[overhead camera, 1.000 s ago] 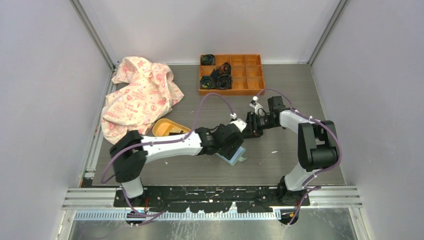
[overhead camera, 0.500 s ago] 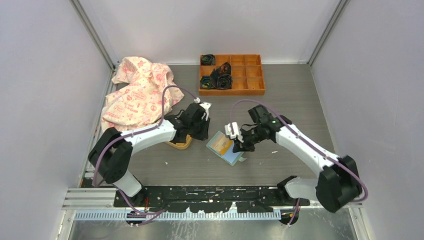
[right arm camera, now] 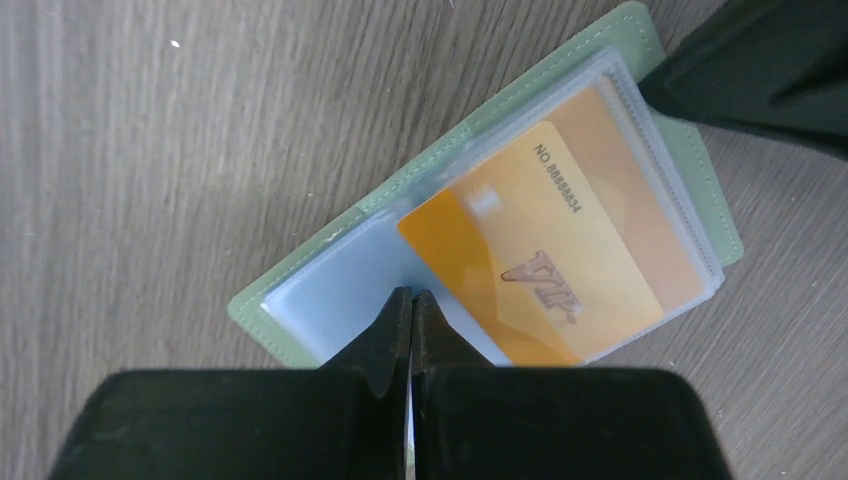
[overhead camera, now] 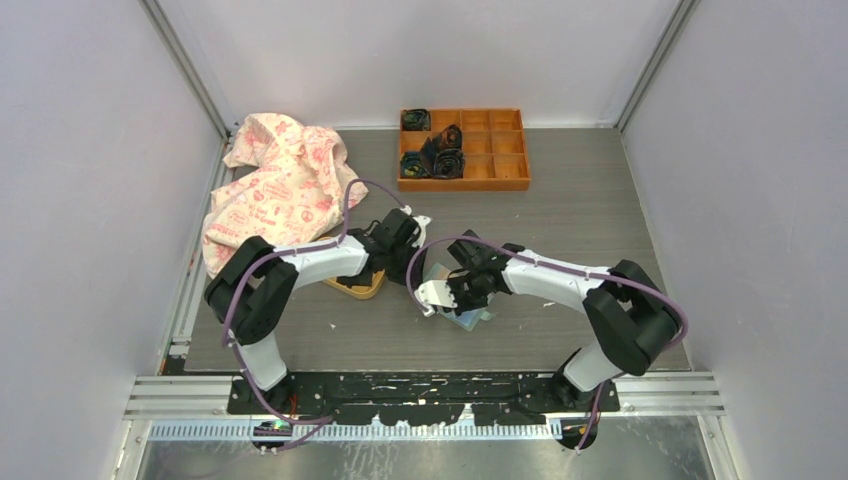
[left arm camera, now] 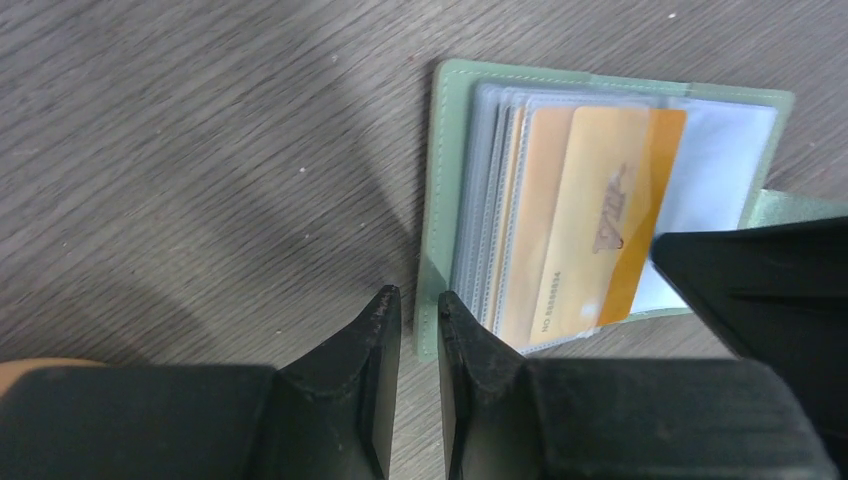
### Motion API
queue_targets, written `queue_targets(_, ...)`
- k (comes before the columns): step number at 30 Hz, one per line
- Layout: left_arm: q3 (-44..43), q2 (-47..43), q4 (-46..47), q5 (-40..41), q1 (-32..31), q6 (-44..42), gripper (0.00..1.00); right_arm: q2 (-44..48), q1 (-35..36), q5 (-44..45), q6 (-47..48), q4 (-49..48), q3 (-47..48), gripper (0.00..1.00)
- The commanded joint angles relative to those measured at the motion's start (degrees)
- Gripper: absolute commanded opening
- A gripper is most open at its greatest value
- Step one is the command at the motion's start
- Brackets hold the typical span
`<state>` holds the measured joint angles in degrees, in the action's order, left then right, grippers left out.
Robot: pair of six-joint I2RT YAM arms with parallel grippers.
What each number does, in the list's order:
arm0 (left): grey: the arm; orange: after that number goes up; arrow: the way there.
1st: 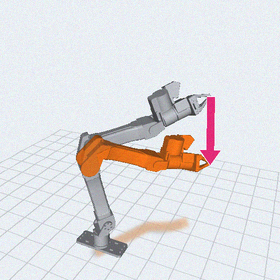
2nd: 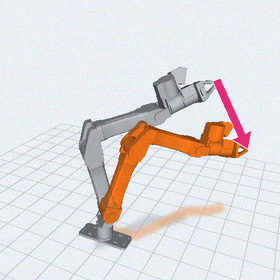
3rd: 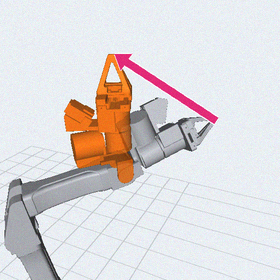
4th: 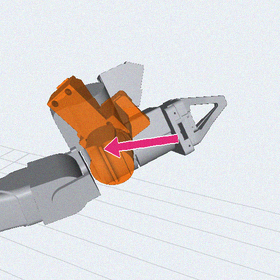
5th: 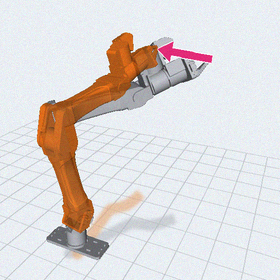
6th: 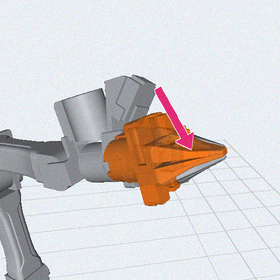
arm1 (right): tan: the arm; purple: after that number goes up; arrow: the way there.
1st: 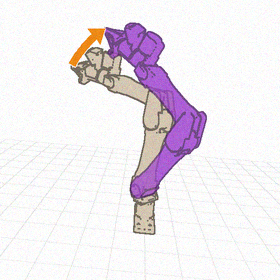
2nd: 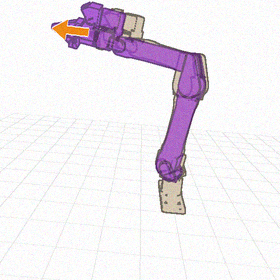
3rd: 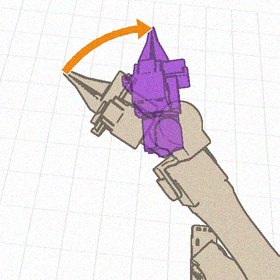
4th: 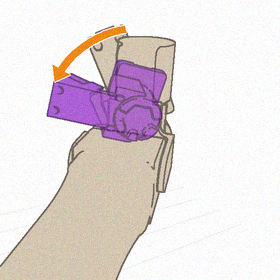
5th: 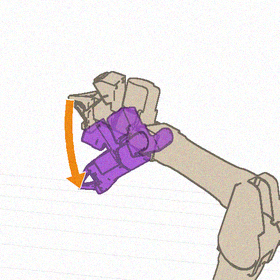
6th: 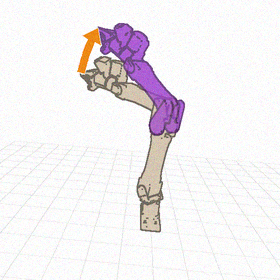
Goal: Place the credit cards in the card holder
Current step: Insert the credit card into the card holder.
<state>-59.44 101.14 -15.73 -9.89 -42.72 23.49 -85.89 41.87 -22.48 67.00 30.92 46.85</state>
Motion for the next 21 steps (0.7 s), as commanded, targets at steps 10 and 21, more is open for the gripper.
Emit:
queue_targets(10, 2.21, 1.40, 8.58, -7.35, 0.13, 2.26, 0.20, -1.74, 2.80, 11.84, -4.74, -13.14, 0.39, 0.01)
queue_targets(21, 4.14, 0.69, 10.72, -7.26, 0.09, 4.77, 0.19, 1.94, 2.18, 10.88, -8.70, -13.45, 0.35, 0.04)
